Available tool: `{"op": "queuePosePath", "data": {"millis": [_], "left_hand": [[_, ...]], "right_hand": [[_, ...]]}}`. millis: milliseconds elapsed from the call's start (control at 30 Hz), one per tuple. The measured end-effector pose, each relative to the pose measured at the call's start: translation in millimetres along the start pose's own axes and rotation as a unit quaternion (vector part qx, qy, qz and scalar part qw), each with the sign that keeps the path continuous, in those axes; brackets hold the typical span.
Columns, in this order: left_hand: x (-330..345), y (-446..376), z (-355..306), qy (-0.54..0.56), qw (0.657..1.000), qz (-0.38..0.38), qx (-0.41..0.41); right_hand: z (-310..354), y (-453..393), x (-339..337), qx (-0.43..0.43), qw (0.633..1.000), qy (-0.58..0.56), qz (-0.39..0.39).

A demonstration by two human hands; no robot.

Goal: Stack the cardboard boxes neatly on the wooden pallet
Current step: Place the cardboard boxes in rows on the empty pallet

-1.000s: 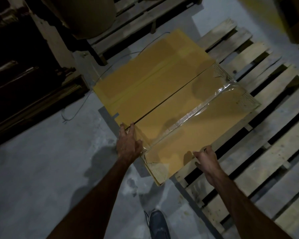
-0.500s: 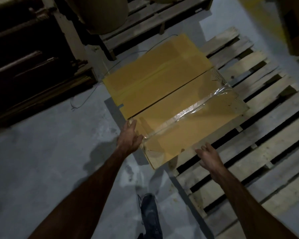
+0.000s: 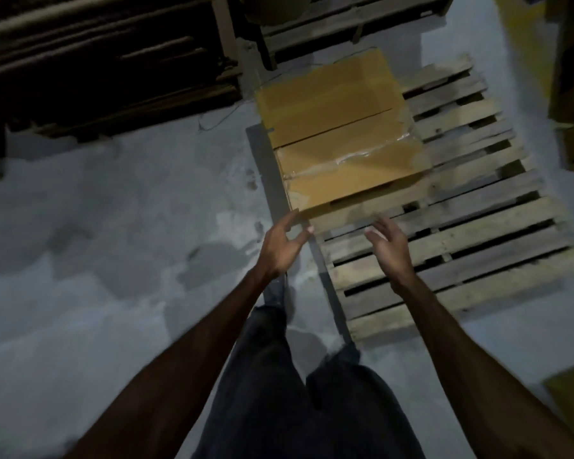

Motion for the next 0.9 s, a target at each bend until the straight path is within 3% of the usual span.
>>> {"op": "queuePosePath", "data": {"millis": [200,400,700,900], "left_hand": [[13,152,-22,0.088,0.995,-0.052,-0.006],[42,230,-39,0.057,0.998,-0.018,0.022],[88,263,-79,-0.005,0.987,0.102,0.125],[136,290,-93,-0.040,0.961,0.202,0.184]], "right_hand": [[-2,136,-49,-0.066,0.997,0.026,0.024],[-29,222,-96,-0.073,0.997,0.003,-0.015],[-52,303,-142,-0.108,0.988,-0.020,-0.113],[-105,378,-171,-0.065,0.969,-0.065,-0.228]]}}
Point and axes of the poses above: each hand's wrist, its own y-axis away from the middle knuckle, its own x-axis out of the palm, z = x × y, the point moved 9 cm from there along -y, towards the middle knuckle, and after that the axes turned 1 degree about x, right-handed, at the moved point
